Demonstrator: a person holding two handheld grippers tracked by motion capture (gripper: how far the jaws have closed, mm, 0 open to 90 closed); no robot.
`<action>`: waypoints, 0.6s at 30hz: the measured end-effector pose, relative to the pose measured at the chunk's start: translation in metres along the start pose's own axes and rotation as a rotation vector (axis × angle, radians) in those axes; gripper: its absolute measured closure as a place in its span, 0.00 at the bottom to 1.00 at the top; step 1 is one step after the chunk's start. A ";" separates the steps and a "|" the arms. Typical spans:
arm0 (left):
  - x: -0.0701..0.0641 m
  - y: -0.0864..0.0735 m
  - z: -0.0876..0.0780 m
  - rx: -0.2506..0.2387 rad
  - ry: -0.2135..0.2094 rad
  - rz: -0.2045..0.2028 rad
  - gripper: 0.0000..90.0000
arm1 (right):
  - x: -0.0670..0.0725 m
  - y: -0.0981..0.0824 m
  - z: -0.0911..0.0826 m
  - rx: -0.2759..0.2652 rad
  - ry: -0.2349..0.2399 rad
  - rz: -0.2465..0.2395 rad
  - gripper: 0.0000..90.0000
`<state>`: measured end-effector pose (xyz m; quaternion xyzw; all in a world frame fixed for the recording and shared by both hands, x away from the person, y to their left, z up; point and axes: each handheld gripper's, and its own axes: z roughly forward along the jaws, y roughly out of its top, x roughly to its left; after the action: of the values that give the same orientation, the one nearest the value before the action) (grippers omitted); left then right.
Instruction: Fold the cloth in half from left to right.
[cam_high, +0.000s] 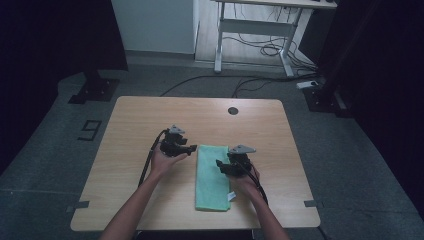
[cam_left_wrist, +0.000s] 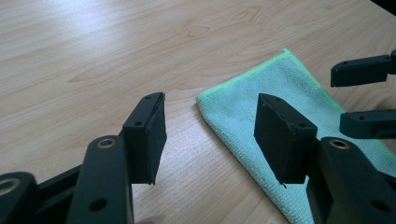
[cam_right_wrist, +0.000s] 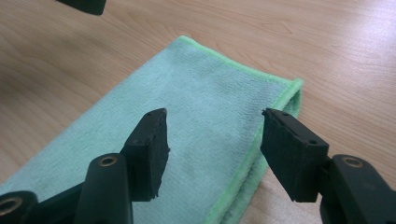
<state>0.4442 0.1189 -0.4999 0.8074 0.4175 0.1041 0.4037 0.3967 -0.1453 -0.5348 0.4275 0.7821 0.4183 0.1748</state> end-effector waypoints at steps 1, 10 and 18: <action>0.000 0.000 0.001 0.001 -0.001 0.000 0.49 | -0.001 0.000 0.001 -0.001 -0.001 0.004 0.46; 0.000 -0.003 0.010 0.007 -0.005 -0.007 0.50 | -0.006 0.009 0.004 0.003 -0.019 -0.002 0.46; 0.004 -0.001 0.021 0.021 -0.003 -0.021 0.51 | -0.021 0.010 0.013 0.021 -0.024 0.042 0.47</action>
<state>0.4564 0.1103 -0.5149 0.8073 0.4263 0.0942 0.3970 0.4215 -0.1529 -0.5363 0.4509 0.7751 0.4083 0.1708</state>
